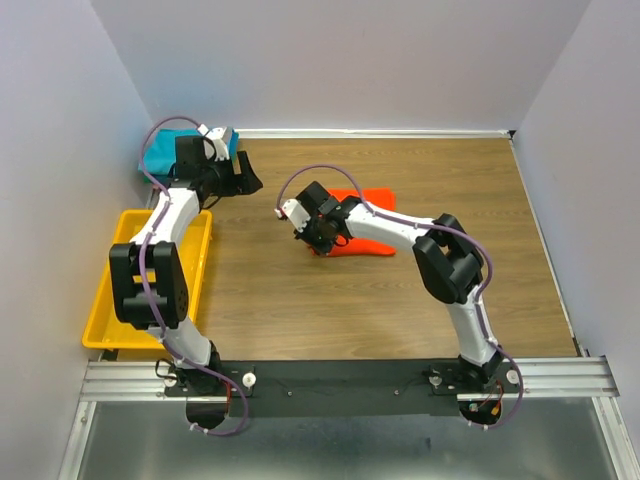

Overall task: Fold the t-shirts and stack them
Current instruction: Neatly place the folded tshirt to the corner

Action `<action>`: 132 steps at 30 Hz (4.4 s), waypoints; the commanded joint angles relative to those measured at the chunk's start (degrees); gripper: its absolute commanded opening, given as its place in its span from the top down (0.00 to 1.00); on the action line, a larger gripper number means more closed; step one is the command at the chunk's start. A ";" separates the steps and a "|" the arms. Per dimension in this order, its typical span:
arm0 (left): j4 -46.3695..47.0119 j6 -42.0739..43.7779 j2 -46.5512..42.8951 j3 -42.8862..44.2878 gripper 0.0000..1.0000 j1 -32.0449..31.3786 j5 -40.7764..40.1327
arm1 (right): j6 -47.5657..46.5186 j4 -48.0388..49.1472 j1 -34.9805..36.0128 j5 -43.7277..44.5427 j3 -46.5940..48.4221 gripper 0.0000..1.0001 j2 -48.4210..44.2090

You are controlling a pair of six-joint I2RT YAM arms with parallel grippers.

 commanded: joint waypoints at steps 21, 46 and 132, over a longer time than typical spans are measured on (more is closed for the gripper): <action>21.57 -37.83 11.32 -13.19 0.08 -10.08 14.39 | 1.30 1.62 -2.75 -4.46 1.72 0.99 -8.28; 37.14 -53.65 23.36 -9.07 0.48 -16.94 -1.78 | 4.47 1.88 -2.84 -5.60 5.32 1.00 -5.38; -17.27 26.59 29.96 63.26 1.00 -7.10 -32.81 | 2.54 1.27 -18.48 -2.26 -11.20 0.00 -27.61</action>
